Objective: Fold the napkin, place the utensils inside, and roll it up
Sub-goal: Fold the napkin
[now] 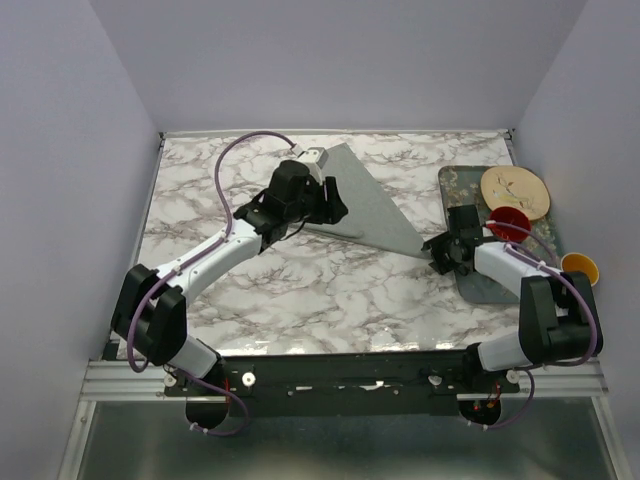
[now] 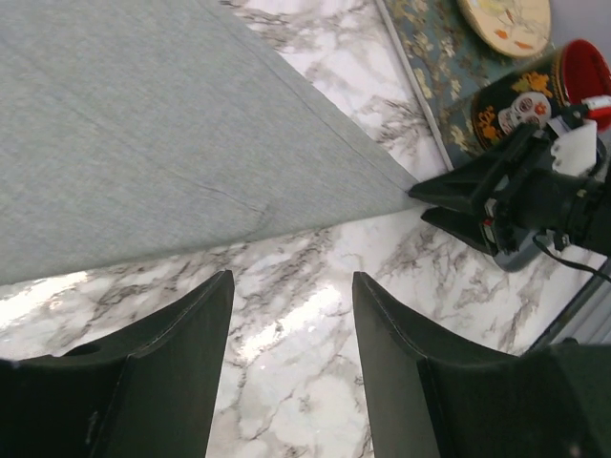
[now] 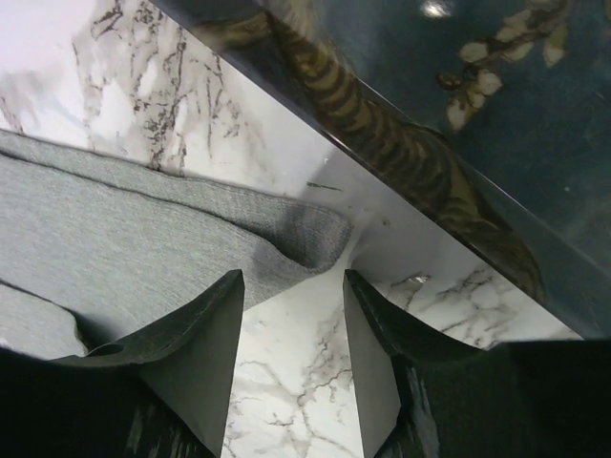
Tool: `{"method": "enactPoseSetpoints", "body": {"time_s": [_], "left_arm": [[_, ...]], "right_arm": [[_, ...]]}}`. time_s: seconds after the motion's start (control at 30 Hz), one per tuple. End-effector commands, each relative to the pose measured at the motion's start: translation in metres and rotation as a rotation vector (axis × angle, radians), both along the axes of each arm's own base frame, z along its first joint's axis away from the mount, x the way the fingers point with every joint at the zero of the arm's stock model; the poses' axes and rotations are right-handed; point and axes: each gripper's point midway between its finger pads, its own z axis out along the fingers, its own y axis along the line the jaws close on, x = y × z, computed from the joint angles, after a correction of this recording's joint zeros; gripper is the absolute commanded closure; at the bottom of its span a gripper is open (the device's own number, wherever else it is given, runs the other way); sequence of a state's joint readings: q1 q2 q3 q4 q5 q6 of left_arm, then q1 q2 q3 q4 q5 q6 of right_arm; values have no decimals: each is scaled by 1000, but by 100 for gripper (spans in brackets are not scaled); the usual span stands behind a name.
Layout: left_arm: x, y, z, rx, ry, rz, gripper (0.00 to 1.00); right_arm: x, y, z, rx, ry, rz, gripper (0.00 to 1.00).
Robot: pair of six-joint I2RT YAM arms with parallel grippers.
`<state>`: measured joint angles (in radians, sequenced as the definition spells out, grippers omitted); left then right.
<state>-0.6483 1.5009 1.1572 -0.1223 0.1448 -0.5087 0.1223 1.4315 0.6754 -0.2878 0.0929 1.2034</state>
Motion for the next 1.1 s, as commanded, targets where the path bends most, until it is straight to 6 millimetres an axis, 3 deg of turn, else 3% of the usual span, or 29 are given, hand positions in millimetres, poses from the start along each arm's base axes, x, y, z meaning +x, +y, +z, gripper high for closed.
{"method": "enactPoseSetpoints", "body": {"time_s": [0.0,0.33,0.57,0.77,1.0,1.07], "left_arm": [[6,22,6,-34,25,50,38],[10,29,37,-90,-15,58,38],[7,34,62,-121,-57,62,38],[12,49,64,-130,-59,100,37],[28,71,37,-146,21,170,37],[33,77,32,-149,35,200,37]], "right_arm": [[9,-16,-8,-82,2,-36,48],[5,-19,-8,-84,19,-61,52],[3,-20,-9,-92,23,-59,70],[12,-8,-5,-115,-25,55,96],[41,24,39,-283,-177,271,99],[53,34,61,-342,-252,354,99]]}}
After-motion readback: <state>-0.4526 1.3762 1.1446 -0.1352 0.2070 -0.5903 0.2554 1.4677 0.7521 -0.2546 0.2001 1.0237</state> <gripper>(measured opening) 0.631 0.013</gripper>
